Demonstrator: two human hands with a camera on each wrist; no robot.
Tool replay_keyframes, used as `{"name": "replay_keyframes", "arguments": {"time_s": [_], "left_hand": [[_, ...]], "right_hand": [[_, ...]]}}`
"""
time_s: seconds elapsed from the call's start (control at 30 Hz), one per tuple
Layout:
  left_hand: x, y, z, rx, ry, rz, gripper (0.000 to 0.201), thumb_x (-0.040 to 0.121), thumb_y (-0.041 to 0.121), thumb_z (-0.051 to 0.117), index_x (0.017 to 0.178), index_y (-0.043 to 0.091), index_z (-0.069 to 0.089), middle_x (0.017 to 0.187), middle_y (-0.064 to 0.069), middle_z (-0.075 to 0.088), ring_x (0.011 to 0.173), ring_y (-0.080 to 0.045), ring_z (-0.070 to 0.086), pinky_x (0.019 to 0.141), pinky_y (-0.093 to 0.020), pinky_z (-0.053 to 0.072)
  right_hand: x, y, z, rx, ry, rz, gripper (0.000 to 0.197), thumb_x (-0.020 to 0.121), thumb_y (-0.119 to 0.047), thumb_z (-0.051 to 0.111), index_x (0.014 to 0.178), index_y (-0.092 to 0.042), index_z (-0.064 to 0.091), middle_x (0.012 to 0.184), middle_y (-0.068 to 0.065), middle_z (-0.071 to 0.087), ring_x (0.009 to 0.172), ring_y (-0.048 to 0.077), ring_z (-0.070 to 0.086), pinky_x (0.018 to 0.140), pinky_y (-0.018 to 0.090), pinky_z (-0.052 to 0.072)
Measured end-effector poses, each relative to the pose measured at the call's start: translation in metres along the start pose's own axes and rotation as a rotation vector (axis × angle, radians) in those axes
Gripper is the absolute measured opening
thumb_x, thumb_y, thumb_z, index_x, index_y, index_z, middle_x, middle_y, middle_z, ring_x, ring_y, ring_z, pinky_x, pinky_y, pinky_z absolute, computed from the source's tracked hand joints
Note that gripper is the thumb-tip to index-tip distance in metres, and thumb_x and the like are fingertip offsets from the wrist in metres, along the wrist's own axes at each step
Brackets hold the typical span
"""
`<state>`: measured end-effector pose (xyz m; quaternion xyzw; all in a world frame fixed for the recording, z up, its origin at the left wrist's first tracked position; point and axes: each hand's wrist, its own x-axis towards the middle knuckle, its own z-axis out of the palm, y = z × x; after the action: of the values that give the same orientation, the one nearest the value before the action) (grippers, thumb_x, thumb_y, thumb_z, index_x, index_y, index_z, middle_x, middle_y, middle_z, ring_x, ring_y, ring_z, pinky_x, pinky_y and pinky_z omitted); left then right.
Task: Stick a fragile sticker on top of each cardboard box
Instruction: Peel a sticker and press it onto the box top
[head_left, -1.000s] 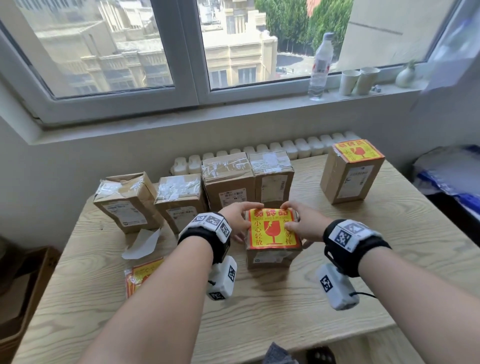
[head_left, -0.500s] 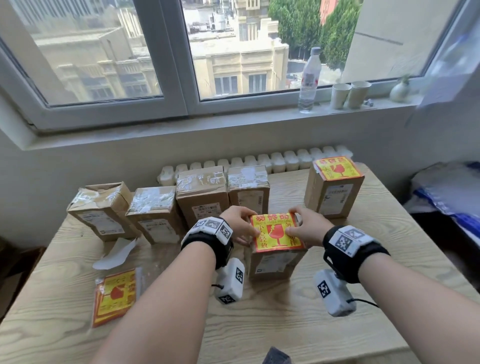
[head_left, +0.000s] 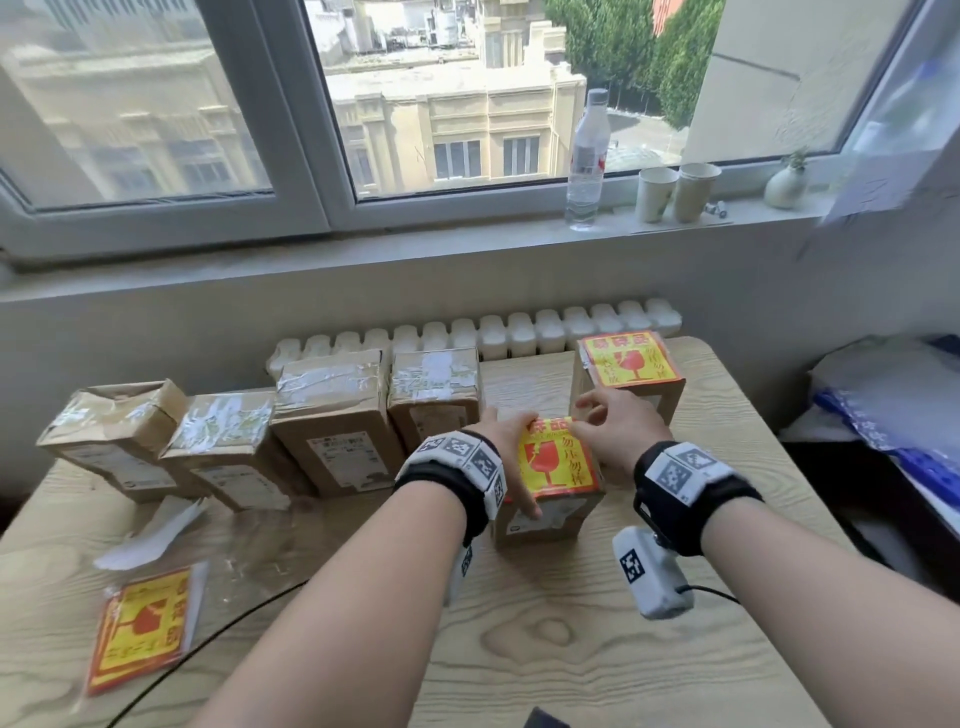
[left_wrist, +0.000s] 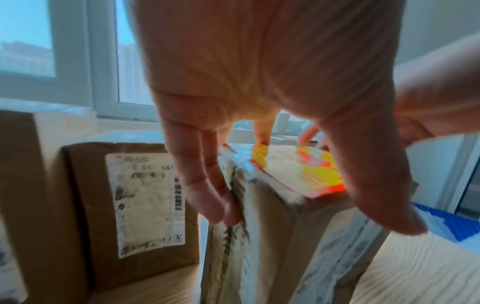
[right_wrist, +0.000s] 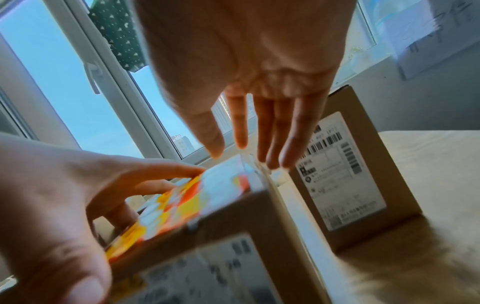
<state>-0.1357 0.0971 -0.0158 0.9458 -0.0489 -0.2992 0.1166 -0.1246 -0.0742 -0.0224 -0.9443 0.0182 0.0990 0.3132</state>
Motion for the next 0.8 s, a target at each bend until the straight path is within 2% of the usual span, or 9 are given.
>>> {"name": "replay_keyframes", "arguments": {"time_s": [0.07, 0.13, 0.23, 0.3, 0.37, 0.47, 0.53, 0.67, 0.8], "left_hand": [[0.005, 0.006, -0.004, 0.014, 0.0, -0.002, 0.12, 0.051, 0.044, 0.09, 0.146, 0.038, 0.017, 0.139, -0.004, 0.039, 0.122, -0.029, 0.05, 0.096, -0.048, 0.049], [0.011, 0.01, -0.006, -0.006, 0.034, -0.016, 0.114, 0.05, 0.045, 0.089, 0.143, 0.035, 0.023, 0.13, -0.003, 0.046, 0.113, -0.027, 0.054, 0.091, -0.044, 0.052], [0.018, 0.017, -0.009, -0.028, 0.062, -0.048, 0.109, 0.052, 0.044, 0.087, 0.141, 0.033, 0.026, 0.126, -0.003, 0.046, 0.109, -0.025, 0.055, 0.088, -0.042, 0.053], [0.024, 0.022, -0.013, -0.022, 0.069, -0.07, 0.106, 0.055, 0.042, 0.086, 0.141, 0.032, 0.025, 0.131, -0.005, 0.043, 0.111, -0.028, 0.055, 0.088, -0.044, 0.053], [0.032, 0.026, -0.018, -0.009, 0.077, -0.093, 0.101, 0.06, 0.038, 0.084, 0.142, 0.03, 0.026, 0.137, -0.007, 0.037, 0.112, -0.031, 0.055, 0.087, -0.043, 0.053], [0.044, 0.033, -0.029, -0.028, 0.095, -0.134, 0.097, 0.064, 0.032, 0.084, 0.142, 0.025, 0.028, 0.14, -0.009, 0.035, 0.114, -0.032, 0.055, 0.081, -0.039, 0.052], [0.053, 0.039, -0.035, -0.038, 0.105, -0.162, 0.094, 0.063, 0.029, 0.085, 0.14, 0.023, 0.031, 0.136, -0.009, 0.04, 0.111, -0.032, 0.056, 0.079, -0.038, 0.052], [0.066, 0.048, -0.044, -0.039, 0.178, -0.199, 0.087, 0.052, 0.025, 0.085, 0.126, 0.028, 0.038, 0.123, -0.007, 0.045, 0.096, -0.03, 0.058, 0.073, -0.042, 0.054], [0.079, 0.052, -0.052, 0.007, 0.17, -0.21, 0.091, 0.061, 0.022, 0.083, 0.137, 0.026, 0.032, 0.13, -0.009, 0.04, 0.113, -0.034, 0.053, 0.081, -0.044, 0.047]], "right_hand": [[0.01, -0.002, -0.008, -0.042, 0.151, -0.053, 0.021, 0.087, -0.032, 0.059, 0.107, -0.029, 0.063, 0.109, -0.004, 0.066, 0.095, 0.014, 0.06, 0.078, 0.03, 0.05], [0.02, -0.002, -0.015, -0.129, 0.256, -0.118, 0.021, 0.089, -0.03, 0.054, 0.107, -0.027, 0.065, 0.114, -0.002, 0.061, 0.107, 0.018, 0.054, 0.086, 0.034, 0.048], [0.035, 0.003, -0.022, -0.288, 0.289, -0.184, 0.032, 0.092, -0.033, 0.051, 0.122, -0.026, 0.061, 0.131, 0.002, 0.052, 0.127, 0.023, 0.04, 0.106, 0.038, 0.033], [0.045, 0.012, -0.025, -0.413, 0.212, -0.16, 0.044, 0.092, -0.039, 0.05, 0.135, -0.029, 0.049, 0.148, 0.003, 0.038, 0.14, 0.024, 0.027, 0.115, 0.043, 0.022], [0.052, 0.024, -0.026, -0.488, 0.111, -0.097, 0.055, 0.091, -0.045, 0.05, 0.143, -0.033, 0.035, 0.157, 0.002, 0.024, 0.146, 0.023, 0.016, 0.116, 0.052, 0.017], [0.057, 0.044, -0.028, -0.5, 0.057, -0.07, 0.059, 0.092, -0.046, 0.049, 0.146, -0.038, 0.026, 0.158, -0.001, 0.019, 0.147, 0.023, 0.012, 0.115, 0.057, 0.015], [0.06, 0.053, -0.031, -0.464, 0.078, -0.105, 0.055, 0.093, -0.04, 0.049, 0.145, -0.038, 0.03, 0.156, -0.001, 0.024, 0.146, 0.022, 0.017, 0.115, 0.057, 0.018], [0.065, 0.061, -0.04, -0.396, 0.071, -0.146, 0.05, 0.093, -0.034, 0.051, 0.141, -0.036, 0.039, 0.154, 0.001, 0.031, 0.144, 0.023, 0.021, 0.115, 0.052, 0.026], [0.066, 0.063, -0.046, -0.392, 0.093, -0.142, 0.049, 0.093, -0.036, 0.052, 0.141, -0.036, 0.041, 0.152, 0.001, 0.034, 0.141, 0.023, 0.026, 0.114, 0.047, 0.029]]}}
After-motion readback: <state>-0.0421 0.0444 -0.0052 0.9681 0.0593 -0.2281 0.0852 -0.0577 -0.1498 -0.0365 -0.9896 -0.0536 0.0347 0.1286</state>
